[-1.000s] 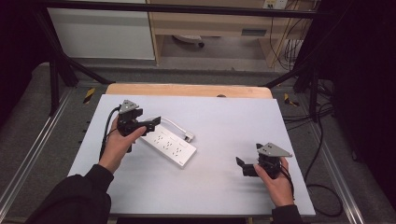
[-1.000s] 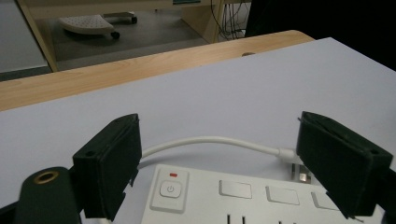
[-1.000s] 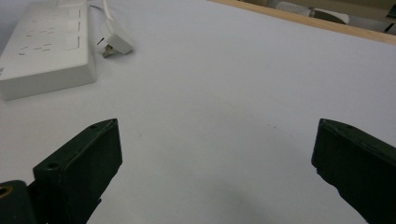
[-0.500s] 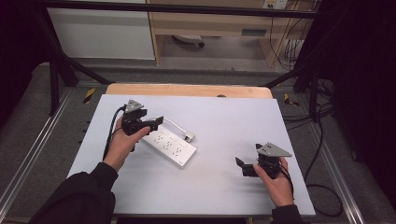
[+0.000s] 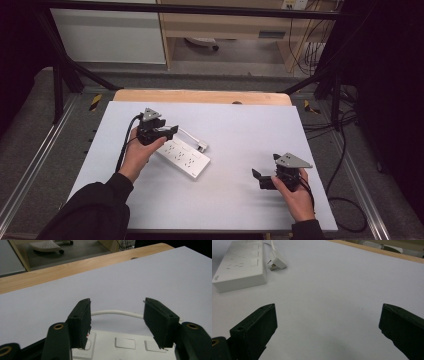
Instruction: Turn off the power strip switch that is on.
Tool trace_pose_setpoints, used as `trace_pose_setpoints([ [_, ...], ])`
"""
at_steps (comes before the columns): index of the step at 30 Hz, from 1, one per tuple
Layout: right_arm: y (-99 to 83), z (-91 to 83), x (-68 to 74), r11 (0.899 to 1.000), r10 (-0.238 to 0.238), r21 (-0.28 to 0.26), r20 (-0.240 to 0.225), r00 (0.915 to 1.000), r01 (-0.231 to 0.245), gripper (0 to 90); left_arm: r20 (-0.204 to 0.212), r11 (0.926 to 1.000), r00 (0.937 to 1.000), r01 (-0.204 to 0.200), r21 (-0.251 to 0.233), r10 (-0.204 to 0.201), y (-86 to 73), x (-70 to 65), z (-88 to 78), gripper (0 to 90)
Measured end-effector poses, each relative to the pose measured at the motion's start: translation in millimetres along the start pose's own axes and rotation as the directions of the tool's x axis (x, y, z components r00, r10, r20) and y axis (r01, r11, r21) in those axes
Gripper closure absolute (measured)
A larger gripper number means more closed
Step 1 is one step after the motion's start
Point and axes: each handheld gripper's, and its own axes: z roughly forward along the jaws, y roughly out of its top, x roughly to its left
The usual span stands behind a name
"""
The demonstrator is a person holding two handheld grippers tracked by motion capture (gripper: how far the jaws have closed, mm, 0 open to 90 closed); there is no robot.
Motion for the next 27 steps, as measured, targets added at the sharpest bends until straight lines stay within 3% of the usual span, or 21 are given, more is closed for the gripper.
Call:
trace_pose_setpoints([
  [10, 0.1, 0.8, 0.5, 1.0, -0.004, 0.001, -0.001, 1.0, 0.004, 2.2, 0.003, 0.9999, 1.0, 0.001, 0.014, -0.001, -1.7, -0.4, 4.1, 56.1],
  [18, 0.2, 0.8, 0.9, 1.0, -0.003, 0.001, -0.003, 1.0, 0.003, 2.2, 0.033, 0.9994, 0.9994, -0.003, 0.035, 0.002, -4.3, 0.6, 9.2, 70.3],
  [21, 0.2, 0.9, 0.8, 1.0, -0.003, 0.001, -0.004, 1.0, 0.003, 2.2, 0.057, 0.9991, 0.9982, 0.019, 0.038, -0.021, -5.4, 0.9, 11.4, 75.3],
  [27, 0.2, 0.7, 0.8, 1.0, -0.005, -0.001, -0.004, 1.0, 0.005, 2.2, 0.051, 0.9992, 0.9987, -0.005, 0.041, 0.003, -6.9, 0.5, 15.2, 84.1],
])
